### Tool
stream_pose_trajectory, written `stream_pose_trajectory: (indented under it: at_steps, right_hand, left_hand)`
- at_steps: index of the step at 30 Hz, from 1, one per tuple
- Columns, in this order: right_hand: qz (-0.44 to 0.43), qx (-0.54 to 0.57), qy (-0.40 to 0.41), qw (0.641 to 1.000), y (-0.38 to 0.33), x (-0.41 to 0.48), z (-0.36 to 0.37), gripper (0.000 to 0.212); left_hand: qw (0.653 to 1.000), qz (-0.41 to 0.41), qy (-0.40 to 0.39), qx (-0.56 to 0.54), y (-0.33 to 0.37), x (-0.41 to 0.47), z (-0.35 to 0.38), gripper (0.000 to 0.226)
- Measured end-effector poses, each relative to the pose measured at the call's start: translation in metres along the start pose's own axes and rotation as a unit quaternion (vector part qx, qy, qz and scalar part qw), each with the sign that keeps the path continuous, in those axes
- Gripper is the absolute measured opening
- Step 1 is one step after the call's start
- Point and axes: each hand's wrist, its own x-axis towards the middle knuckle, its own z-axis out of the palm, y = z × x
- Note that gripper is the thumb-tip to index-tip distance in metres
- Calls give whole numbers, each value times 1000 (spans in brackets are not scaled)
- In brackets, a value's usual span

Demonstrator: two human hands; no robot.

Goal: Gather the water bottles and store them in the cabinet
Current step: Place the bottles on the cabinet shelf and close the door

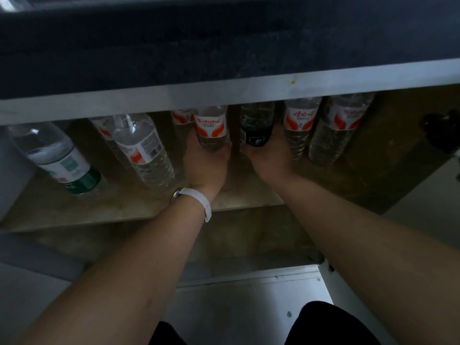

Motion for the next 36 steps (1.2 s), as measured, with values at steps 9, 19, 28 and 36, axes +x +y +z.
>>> stream_pose_trajectory:
  at_steps: [9, 19, 28, 36]
  right_hand:
    - [-11, -10, 7, 1000, 1, 4, 7, 64]
    - [-33, -55, 5, 998, 8, 3, 13, 68]
    - [-23, -53, 21, 998, 12, -2, 19, 72]
    - [-9, 65, -11, 998, 4, -29, 4, 77]
  left_hand:
    - [1000, 16, 7, -4, -9, 10, 6, 63]
    - [1000, 21, -5, 5, -13, 13, 5, 67]
    - [999, -10, -11, -35, -12, 9, 5, 72]
    - [998, -11, -52, -43, -6, -7, -21, 56]
